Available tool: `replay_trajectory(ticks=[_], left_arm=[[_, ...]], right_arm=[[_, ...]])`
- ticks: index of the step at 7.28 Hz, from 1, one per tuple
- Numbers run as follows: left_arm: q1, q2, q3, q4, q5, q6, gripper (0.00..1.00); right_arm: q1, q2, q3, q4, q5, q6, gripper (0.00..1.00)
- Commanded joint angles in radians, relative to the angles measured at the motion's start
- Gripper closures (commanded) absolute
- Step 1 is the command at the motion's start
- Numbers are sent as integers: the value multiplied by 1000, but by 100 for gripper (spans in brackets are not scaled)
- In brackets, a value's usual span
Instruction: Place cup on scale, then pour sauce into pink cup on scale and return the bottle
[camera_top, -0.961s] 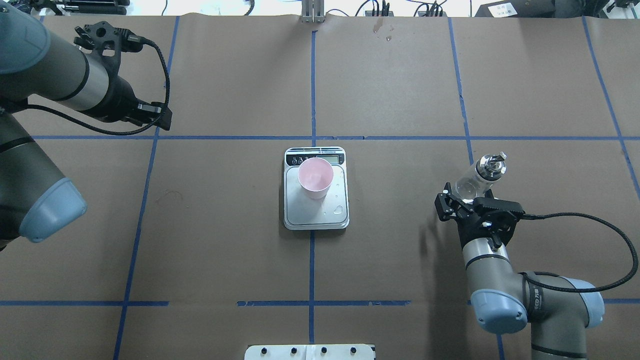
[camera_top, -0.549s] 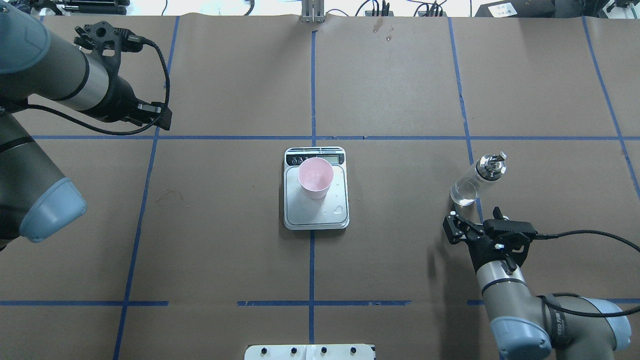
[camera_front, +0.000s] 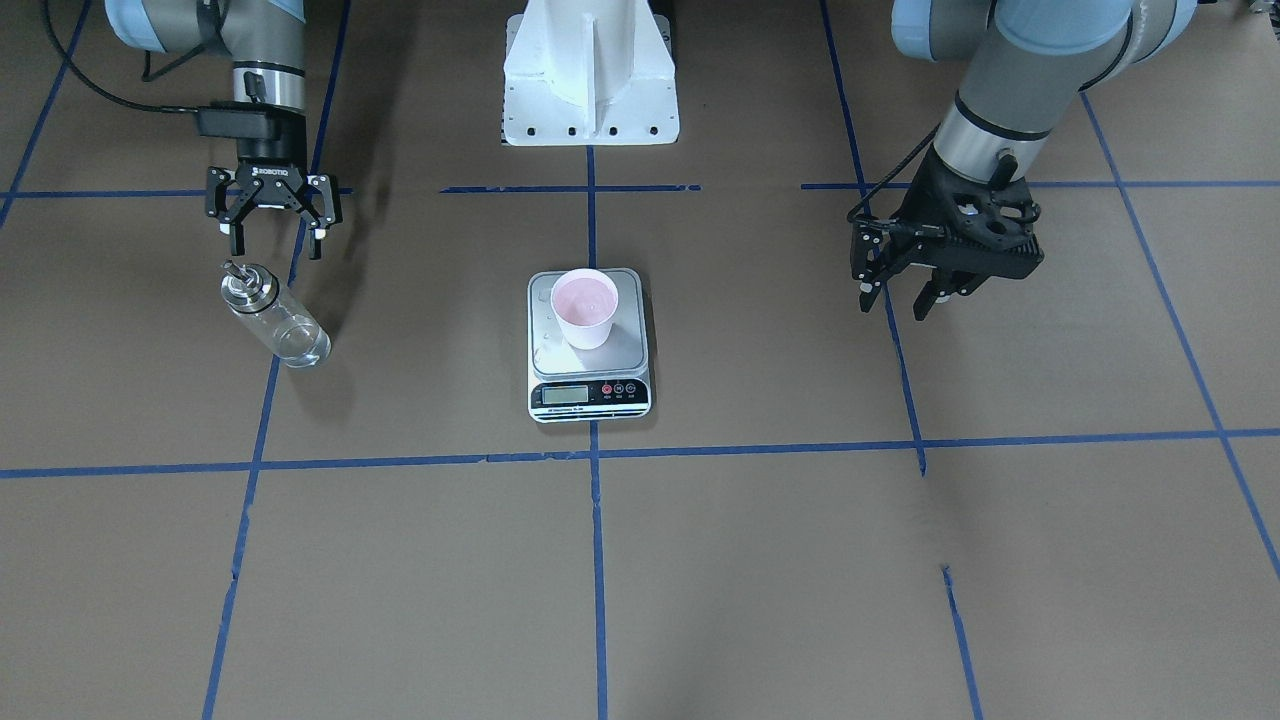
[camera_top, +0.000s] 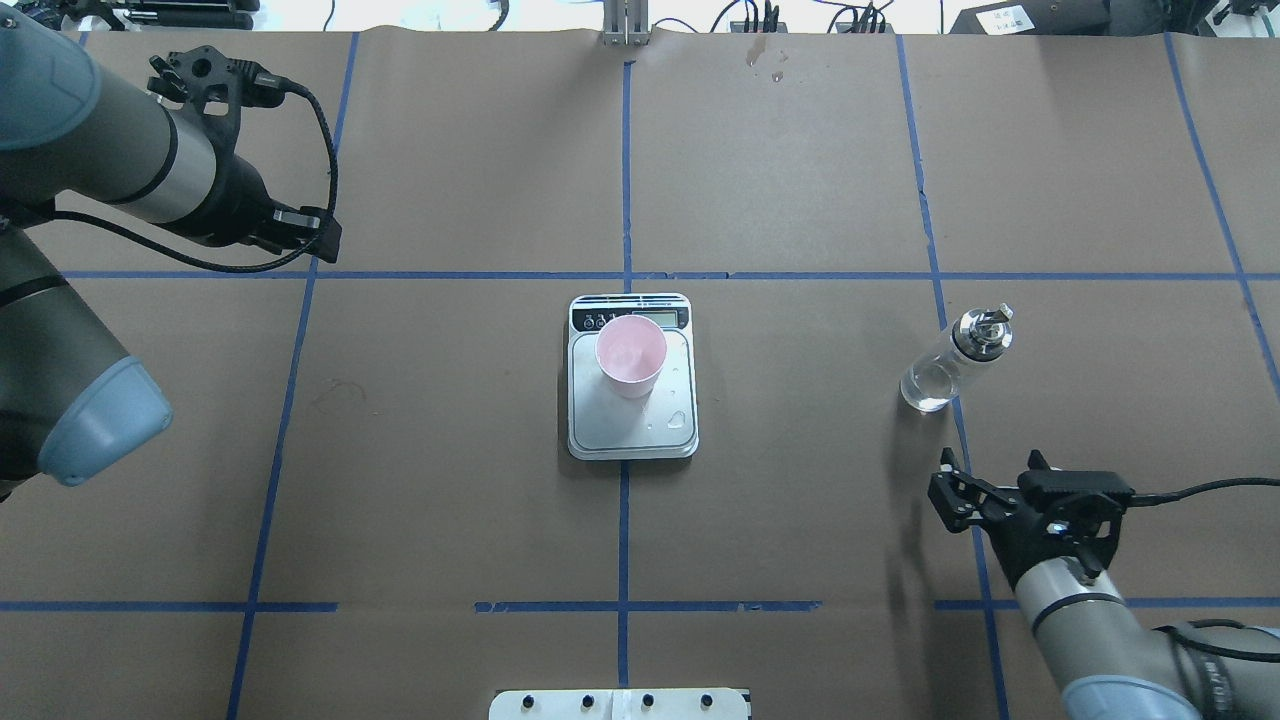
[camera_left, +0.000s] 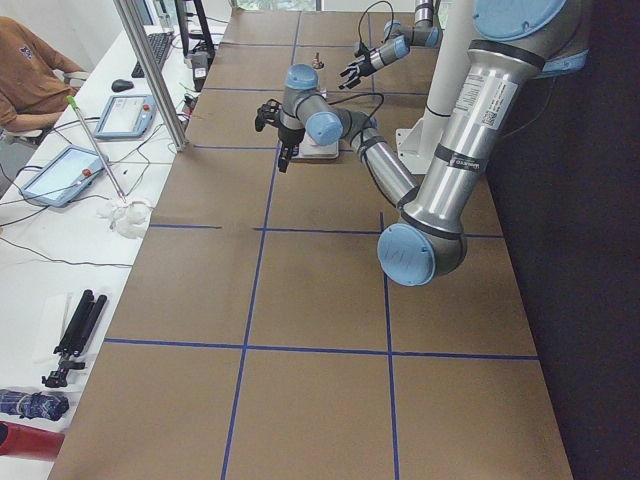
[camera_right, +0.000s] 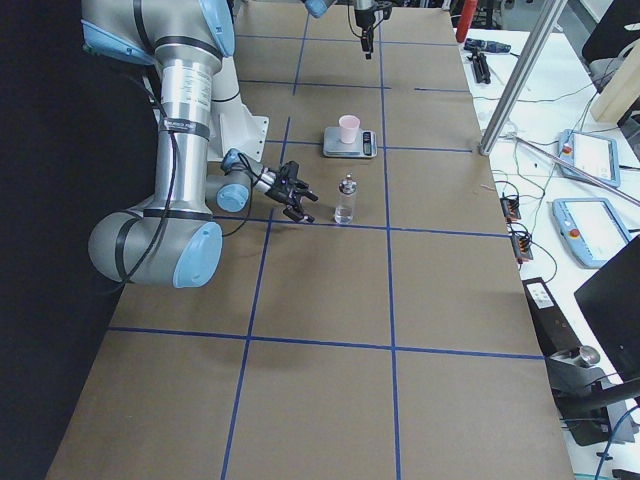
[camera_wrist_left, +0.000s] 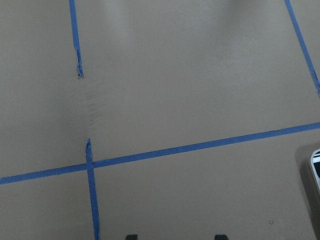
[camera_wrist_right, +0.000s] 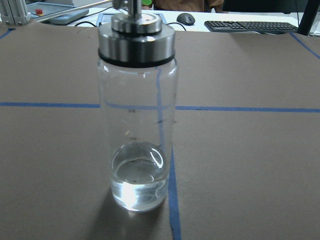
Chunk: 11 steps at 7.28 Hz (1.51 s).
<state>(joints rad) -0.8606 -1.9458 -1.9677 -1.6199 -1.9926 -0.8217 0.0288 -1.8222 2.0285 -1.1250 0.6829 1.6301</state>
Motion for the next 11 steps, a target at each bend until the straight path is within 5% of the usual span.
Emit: replay_trajectory(ticks=[1, 3, 5, 8, 10, 11], left_arm=[[-2, 17, 9, -5, -2, 45, 39], [-6, 25, 7, -5, -5, 70, 39], [-11, 25, 7, -6, -6, 72, 39], [-87, 33, 71, -12, -52, 202, 39], [-266, 68, 201, -23, -159, 484, 39], [-352, 70, 299, -81, -199, 592, 39]], right_arm=[[-1, -128, 26, 183, 85, -138, 0], [32, -215, -23, 411, 189, -310, 0], [191, -229, -50, 467, 396, -484, 0], [642, -181, -88, 461, 914, -880, 0], [1013, -29, -273, 418, 1360, -1088, 0], [1143, 28, -351, 347, 1473, -1239, 0]])
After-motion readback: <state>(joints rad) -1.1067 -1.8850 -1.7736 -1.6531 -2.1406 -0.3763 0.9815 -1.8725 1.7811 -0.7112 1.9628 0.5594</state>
